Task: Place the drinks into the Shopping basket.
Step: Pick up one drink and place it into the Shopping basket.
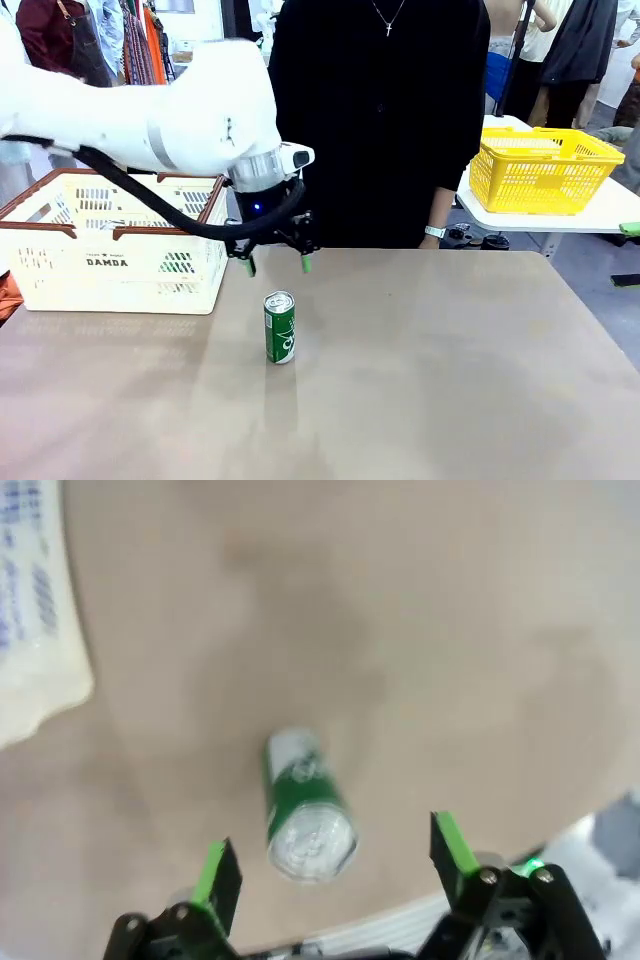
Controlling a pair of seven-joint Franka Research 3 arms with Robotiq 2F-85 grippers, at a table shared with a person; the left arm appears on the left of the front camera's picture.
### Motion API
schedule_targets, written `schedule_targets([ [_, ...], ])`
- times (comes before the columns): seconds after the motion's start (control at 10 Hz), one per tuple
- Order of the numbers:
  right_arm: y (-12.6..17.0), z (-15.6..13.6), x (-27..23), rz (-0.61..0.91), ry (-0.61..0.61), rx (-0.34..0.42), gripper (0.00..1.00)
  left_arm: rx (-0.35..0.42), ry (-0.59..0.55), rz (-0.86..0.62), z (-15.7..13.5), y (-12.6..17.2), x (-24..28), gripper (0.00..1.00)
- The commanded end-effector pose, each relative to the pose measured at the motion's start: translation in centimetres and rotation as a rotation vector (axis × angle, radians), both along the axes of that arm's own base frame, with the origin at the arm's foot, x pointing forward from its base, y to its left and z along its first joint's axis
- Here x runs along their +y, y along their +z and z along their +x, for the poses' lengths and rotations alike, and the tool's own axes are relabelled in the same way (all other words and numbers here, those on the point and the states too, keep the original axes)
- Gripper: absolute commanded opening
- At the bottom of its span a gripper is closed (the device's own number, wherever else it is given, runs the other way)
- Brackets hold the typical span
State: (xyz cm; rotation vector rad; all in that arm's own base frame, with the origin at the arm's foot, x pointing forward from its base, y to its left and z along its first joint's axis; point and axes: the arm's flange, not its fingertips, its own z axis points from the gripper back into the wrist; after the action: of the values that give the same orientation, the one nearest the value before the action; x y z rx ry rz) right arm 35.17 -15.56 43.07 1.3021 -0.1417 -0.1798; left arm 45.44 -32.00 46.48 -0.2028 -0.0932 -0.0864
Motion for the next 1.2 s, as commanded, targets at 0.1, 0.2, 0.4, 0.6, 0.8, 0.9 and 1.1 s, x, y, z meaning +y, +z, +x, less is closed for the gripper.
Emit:
schedule_targets([
  [0.1, 0.5, -0.1, -0.2, 0.001, 0.006, 0.012, 1.00, 0.081, -0.026, 0.047, -0.6, 0.9, 0.7, 1.00],
  [0.2, 0.5, -0.1, -0.2, 0.001, 0.006, 0.012, 1.00, 0.081, -0.026, 0.047, -0.6, 0.9, 0.7, 1.00],
  [0.4, 0.5, -0.1, -0.2, 0.001, 0.006, 0.012, 1.00, 0.002, 0.017, 0.036, -0.1, -0.7, 0.2, 1.00],
  [0.6, 0.5, -0.1, -0.2, 0.001, 0.006, 0.012, 1.00, -0.023, 0.069, 0.103, -0.7, -2.9, 0.7, 1.00],
  [0.8, 0.5, -0.1, -0.2, 0.001, 0.006, 0.012, 1.00, -0.011, 0.087, 0.126, -2.1, -4.6, 1.3, 1.00],
  [0.9, 0.5, -0.1, -0.2, 0.001, 0.006, 0.012, 1.00, 0.023, 0.068, 0.137, -2.0, -5.7, 1.1, 1.00],
  [1.1, 0.5, -0.1, -0.2, 0.001, 0.006, 0.012, 1.00, 0.077, 0.030, 0.134, -1.9, -7.4, 0.4, 1.00],
])
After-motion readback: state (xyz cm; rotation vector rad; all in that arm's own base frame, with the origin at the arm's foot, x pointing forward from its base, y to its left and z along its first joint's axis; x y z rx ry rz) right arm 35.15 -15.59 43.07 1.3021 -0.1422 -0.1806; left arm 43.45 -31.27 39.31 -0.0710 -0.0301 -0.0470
